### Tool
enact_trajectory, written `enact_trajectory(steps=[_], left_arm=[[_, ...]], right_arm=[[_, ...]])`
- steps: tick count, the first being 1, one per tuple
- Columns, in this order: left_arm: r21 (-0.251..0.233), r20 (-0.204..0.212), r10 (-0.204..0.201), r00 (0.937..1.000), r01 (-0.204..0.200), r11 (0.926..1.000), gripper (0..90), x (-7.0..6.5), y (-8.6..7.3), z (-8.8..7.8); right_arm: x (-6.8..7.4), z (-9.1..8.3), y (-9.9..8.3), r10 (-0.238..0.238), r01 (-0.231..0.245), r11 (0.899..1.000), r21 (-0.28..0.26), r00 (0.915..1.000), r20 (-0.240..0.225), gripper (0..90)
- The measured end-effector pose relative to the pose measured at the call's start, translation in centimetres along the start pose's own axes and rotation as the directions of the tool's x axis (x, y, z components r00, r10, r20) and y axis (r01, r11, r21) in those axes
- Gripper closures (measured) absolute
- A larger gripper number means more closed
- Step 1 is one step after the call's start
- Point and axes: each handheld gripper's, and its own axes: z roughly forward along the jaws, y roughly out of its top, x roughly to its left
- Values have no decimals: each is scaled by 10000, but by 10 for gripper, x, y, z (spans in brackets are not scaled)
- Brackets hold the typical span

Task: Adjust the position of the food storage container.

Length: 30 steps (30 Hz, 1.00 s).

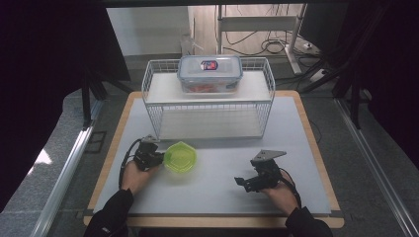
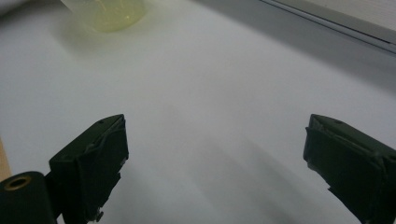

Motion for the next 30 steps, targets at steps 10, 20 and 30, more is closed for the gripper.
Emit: enact_trajectory(steps=[10,20,30], left_arm=[[-196,355,70,9993,-63,9998,900,-8,22,18],[-79,143,-205,9997,207,9998,900,3,26,29],[-64,-374,-444,9983,442,9990,900,13,22,25]], right_arm=[[-1,0,-1,-1,1,10000,53,10000,5,64],[-1,1,-1,2,-2,9999,121,10000,-5,64],[-1,0,-1,24,-24,9999,128,10000,1,64]])
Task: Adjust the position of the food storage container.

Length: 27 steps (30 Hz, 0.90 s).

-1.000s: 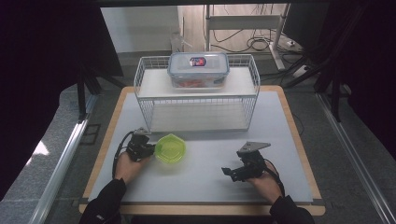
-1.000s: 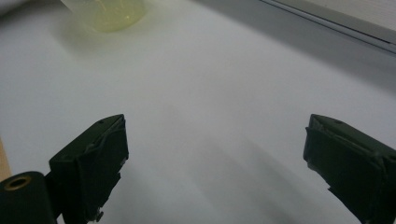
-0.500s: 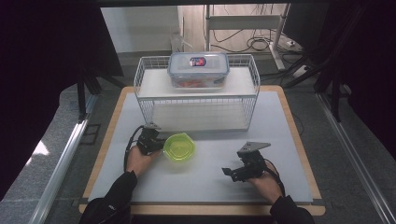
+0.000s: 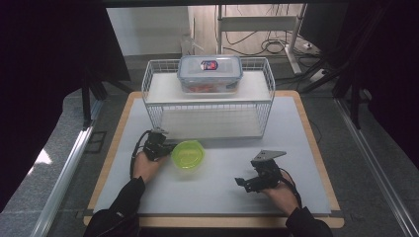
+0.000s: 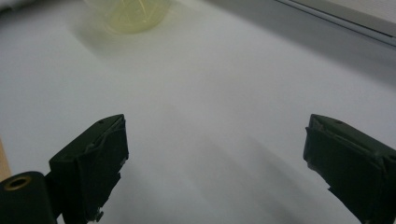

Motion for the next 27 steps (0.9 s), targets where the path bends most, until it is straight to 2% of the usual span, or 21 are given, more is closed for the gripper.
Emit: enact_trajectory(steps=[1,5,8,12,14,16,18,27], left_arm=[[95,-54,113,9999,-112,9999,900,1,-2,-4],[-67,-3,120,9999,-120,9999,900,-5,-14,-25],[-283,159,86,9998,-82,9996,900,-15,-26,-43],[-123,434,117,9990,-112,9999,900,-31,-41,-50],[-98,648,157,9978,-151,9998,900,-39,-43,-49],[-90,632,290,9976,-285,9996,900,-43,-41,-47],[-158,671,245,9974,-235,9996,900,-45,-37,-43],[-110,466,60,9989,-55,9999,900,-39,-20,-22]], right_arm=[[0,-1,0,11,-11,10000,-5,10000,6,64],[0,-2,0,20,-20,10000,-71,10000,60,64],[-1,-3,0,28,-27,9999,-111,9999,122,65],[1,-3,1,11,-9,9999,-102,9998,174,66],[1,-3,1,14,-12,10000,-84,9999,164,66],[1,-2,1,9,-8,10000,-58,9999,170,66],[1,-2,1,24,-23,10000,-42,9999,171,66],[0,1,0,40,-40,10000,31,9999,126,66]])
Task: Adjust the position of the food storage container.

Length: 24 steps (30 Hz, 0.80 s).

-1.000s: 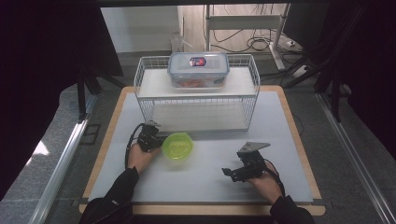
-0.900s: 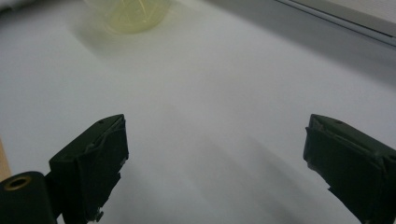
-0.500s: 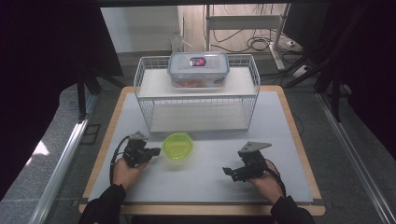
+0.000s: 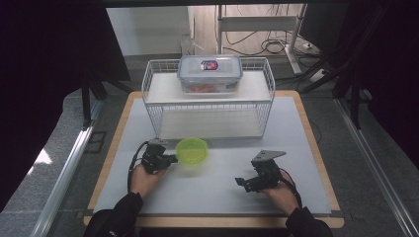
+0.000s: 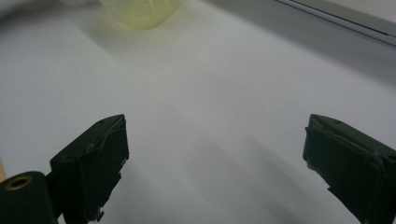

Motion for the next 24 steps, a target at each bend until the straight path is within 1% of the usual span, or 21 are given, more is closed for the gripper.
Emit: enact_trajectory(steps=[1,4,6,10,12,13,15,17,18,19,20,21,22,23,24], left_arm=[[67,-65,17,10000,-17,10000,900,2,2,3],[155,-106,-169,9998,171,9997,900,4,4,10],[211,-159,-58,9999,61,9998,900,6,5,12],[-84,-433,-217,9988,214,9997,900,14,10,12],[-183,-254,-410,9988,405,9990,900,19,11,15],[-190,-169,-397,9991,394,9990,900,20,12,16],[-173,32,-328,9995,329,9993,900,17,12,19],[10,-22,-101,9999,101,9999,900,12,12,20],[-76,41,-227,9997,227,9997,900,9,12,21],[62,71,-48,10000,48,10000,900,9,12,20],[75,80,-24,10000,23,10000,900,7,13,20],[85,82,90,9999,-91,9999,900,6,13,20],[113,100,98,9999,-99,9999,900,4,13,20],[86,130,-50,9999,49,10000,900,1,12,21],[220,119,64,9999,-66,9997,900,0,12,22]], right_arm=[[0,0,0,-12,12,10000,19,10000,-6,66],[0,1,0,14,-14,10000,44,10000,-23,66],[0,1,0,18,-18,10000,46,10000,-18,66],[0,1,-1,5,-5,10000,56,10000,-12,66],[0,2,-1,-39,40,10000,80,10000,-4,66],[0,1,-1,-66,67,9999,97,10000,-5,66],[0,1,-1,-24,24,10000,61,10000,-8,66],[-1,1,-1,8,-8,10000,62,10000,-1,66],[-1,1,-1,-9,9,10000,46,10000,0,67],[-1,1,-1,-5,5,10000,47,10000,2,66],[-1,0,-1,-3,3,10000,40,10000,4,66],[-1,0,0,-17,17,10000,40,10000,3,66],[-1,0,0,-32,32,10000,27,10000,-1,66],[-1,0,0,-37,37,10000,30,10000,3,67],[-1,0,0,-30,30,10000,47,10000,3,66]])
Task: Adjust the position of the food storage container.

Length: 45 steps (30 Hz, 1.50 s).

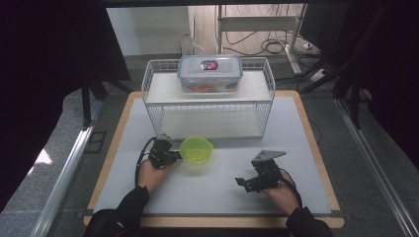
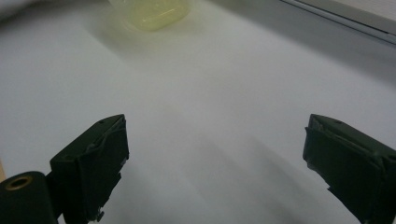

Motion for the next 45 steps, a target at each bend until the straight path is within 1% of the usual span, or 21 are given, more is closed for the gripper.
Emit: enact_trajectory(steps=[4,7,10,11,14,17,19,20,22,25,26,27,29,30,31,33,35,38,43,44,45], left_arm=[[192,101,151,9998,-153,9997,900,-5,-1,2],[292,205,380,9991,-386,9988,900,-13,-2,2],[392,311,584,9978,-596,9975,900,-17,-2,3],[299,371,506,9980,-517,9982,900,-21,-2,5],[477,524,759,9957,-784,9958,900,-29,-2,8],[452,582,769,9953,-796,9958,900,-36,-2,11],[510,501,893,9947,-918,9945,894,-38,-3,10],[576,447,1036,9936,-1061,9927,889,-37,-3,9],[422,354,1088,9934,-1102,9930,873,-36,-3,4],[308,67,1188,9929,-1189,9924,852,-38,-5,-5],[294,0,1283,9917,-1283,9913,834,-38,-6,-8],[295,-203,1438,9894,-1432,9893,810,-39,-8,-13],[187,-494,1580,9862,-1572,9874,762,-39,-11,-22],[108,-606,1649,9844,-1645,9863,711,-39,-13,-27],[-28,-688,1724,9826,-1730,9849,663,-39,-15,-32],[-392,-818,1742,9813,-1778,9833,612,-38,-20,-42],[-642,-886,1770,9802,-1830,9810,510,-37,-25,-50],[-765,-1016,1846,9776,-1927,9783,344,-37,-34,-56],[-861,-1055,1950,9751,-2043,9751,162,-38,-49,-66],[-811,-1068,2018,9736,-2108,9742,137,-39,-50,-67],[-746,-1094,2162,9702,-2249,9715,102,-39,-52,-68]], right_arm=[[0,0,0,-2,2,10000,19,10000,-9,66],[0,0,0,-16,16,10000,16,10000,-14,66],[0,0,0,-18,18,10000,27,10000,-14,66],[0,0,0,-18,18,10000,32,10000,-16,66],[0,0,0,-35,35,10000,48,10000,-20,66],[0,0,0,-26,26,10000,54,10000,-20,66],[0,0,0,-22,22,10000,52,10000,-25,66],[0,0,0,-26,26,10000,61,10000,-25,66],[0,0,0,-29,29,10000,43,10000,-27,66],[0,-1,0,-8,8,10000,37,10000,-24,66],[0,-1,0,-6,7,10000,30,10000,-21,66],[0,-1,0,-9,9,10000,24,10000,-22,66],[0,-1,0,1,-1,10000,-11,10000,-22,66],[0,-2,0,-11,11,10000,-33,10000,-15,66],[0,-2,0,-12,12,10000,-42,10000,-22,66],[0,-2,0,-8,8,10000,-68,10000,-51,66],[-1,-3,0,-9,9,9999,-104,10000,-86,66],[-1,-3,0,-22,19,9999,-171,9999,-136,66],[-1,-2,0,5,-8,9999,-136,9998,-196,63],[-1,-2,0,2,-5,9999,-131,9998,-210,62],[-1,-2,0,4,-7,9999,-133,9998,-218,62]])
